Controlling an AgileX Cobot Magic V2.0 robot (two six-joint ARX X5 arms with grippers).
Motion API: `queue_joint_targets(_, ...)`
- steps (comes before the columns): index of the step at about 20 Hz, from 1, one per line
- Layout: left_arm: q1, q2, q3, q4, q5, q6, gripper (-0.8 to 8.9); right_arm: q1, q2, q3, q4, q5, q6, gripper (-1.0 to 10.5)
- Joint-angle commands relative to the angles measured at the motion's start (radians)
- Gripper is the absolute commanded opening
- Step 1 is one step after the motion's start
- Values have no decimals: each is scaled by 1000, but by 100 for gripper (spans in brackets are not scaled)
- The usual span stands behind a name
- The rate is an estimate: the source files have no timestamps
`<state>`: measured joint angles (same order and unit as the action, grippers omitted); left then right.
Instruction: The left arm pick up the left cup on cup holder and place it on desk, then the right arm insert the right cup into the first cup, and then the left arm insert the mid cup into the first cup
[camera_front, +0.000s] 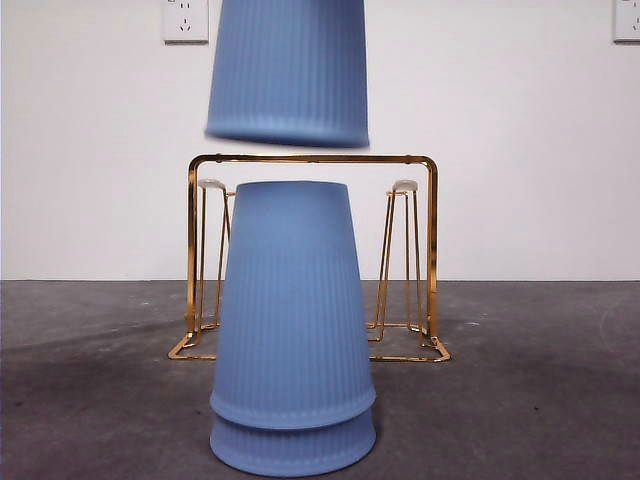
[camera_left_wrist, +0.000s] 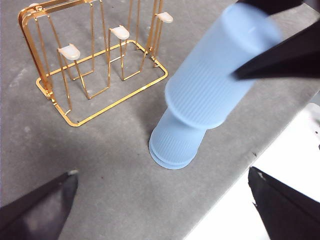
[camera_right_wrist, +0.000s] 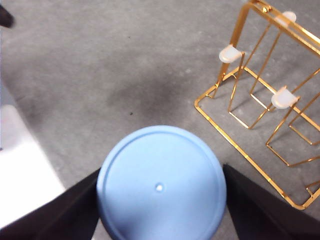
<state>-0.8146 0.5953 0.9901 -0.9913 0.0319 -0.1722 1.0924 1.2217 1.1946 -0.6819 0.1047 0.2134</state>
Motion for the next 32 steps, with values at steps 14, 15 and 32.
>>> queue_joint_targets(14, -10, 5, 17, -14, 1, -5, 591, 3, 179, -90, 98, -29, 14, 316)
queue_joint_targets(15, -10, 5, 17, -16, 1, -5, 591, 3, 185, -90, 99, -29, 16, 334)
queue_joint_targets(32, -10, 5, 17, -14, 1, -2, 591, -5, -346, -73, -316, 31, 154, 495)
